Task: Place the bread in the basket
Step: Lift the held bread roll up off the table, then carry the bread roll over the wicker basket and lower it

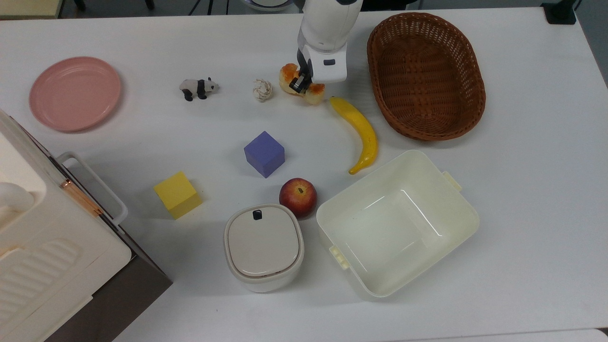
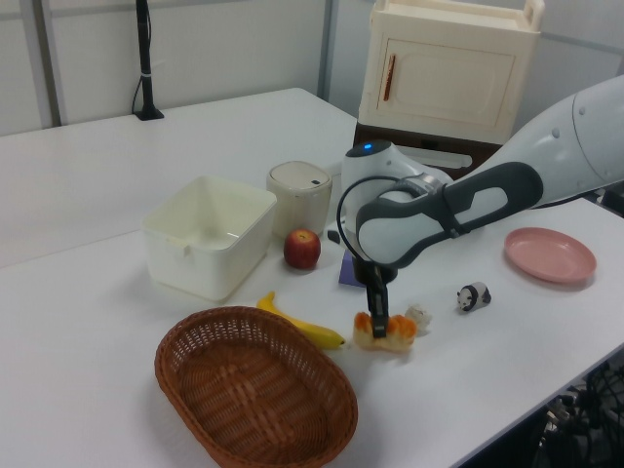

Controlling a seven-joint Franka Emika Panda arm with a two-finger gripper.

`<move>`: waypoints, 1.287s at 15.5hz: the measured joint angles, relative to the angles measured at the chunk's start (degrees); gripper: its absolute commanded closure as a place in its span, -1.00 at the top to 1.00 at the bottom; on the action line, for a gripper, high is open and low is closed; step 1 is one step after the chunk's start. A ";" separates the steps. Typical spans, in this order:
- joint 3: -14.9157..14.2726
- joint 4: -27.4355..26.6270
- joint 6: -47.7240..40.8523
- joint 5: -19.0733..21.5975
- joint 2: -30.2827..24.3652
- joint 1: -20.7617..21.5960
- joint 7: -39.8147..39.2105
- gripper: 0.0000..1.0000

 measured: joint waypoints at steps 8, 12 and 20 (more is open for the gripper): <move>0.70 12.67 -1.41 2.63 -1.44 0.85 17.66 -0.85; 3.65 16.82 -2.90 6.33 -1.70 1.87 26.81 -0.84; 6.87 16.97 -7.92 6.61 -0.53 13.08 34.51 -0.80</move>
